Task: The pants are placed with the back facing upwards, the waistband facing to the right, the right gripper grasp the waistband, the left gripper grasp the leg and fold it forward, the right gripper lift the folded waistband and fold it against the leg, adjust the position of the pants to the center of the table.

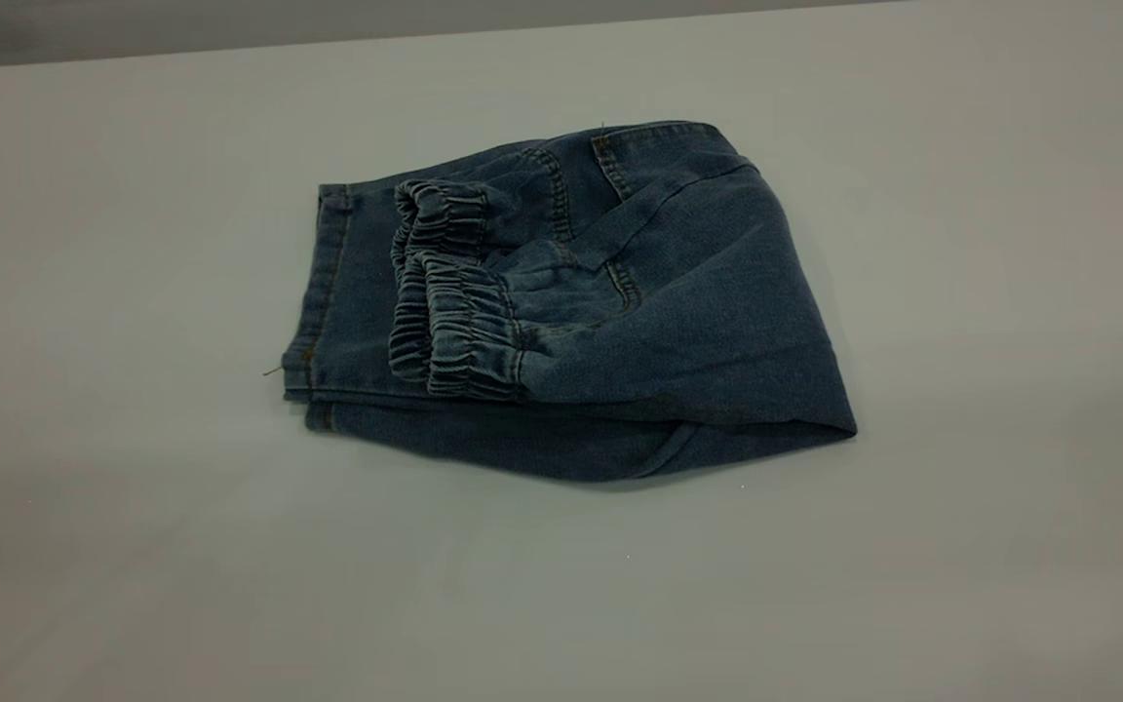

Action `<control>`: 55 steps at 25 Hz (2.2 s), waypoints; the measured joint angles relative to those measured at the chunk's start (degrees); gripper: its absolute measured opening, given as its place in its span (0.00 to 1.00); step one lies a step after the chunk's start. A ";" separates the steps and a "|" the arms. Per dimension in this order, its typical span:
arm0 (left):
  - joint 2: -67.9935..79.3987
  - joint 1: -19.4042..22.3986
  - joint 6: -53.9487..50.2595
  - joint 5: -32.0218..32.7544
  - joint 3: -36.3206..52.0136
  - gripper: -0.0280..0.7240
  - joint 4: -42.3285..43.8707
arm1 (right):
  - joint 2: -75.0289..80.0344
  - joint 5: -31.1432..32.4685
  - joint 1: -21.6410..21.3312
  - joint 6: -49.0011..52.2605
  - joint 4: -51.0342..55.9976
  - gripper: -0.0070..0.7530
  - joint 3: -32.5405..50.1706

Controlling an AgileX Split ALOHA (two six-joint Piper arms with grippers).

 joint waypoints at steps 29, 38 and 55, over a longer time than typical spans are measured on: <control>-5.77 33.73 0.24 -0.03 0.00 0.76 0.00 | 0.00 0.07 -1.17 0.00 0.57 0.58 0.00; -5.71 33.68 0.30 -0.03 0.00 0.76 0.00 | 0.00 0.07 -1.17 0.00 0.64 0.58 0.00; -5.71 33.68 0.32 -0.08 0.00 0.76 -0.06 | 0.00 0.07 -1.17 0.00 0.66 0.58 0.00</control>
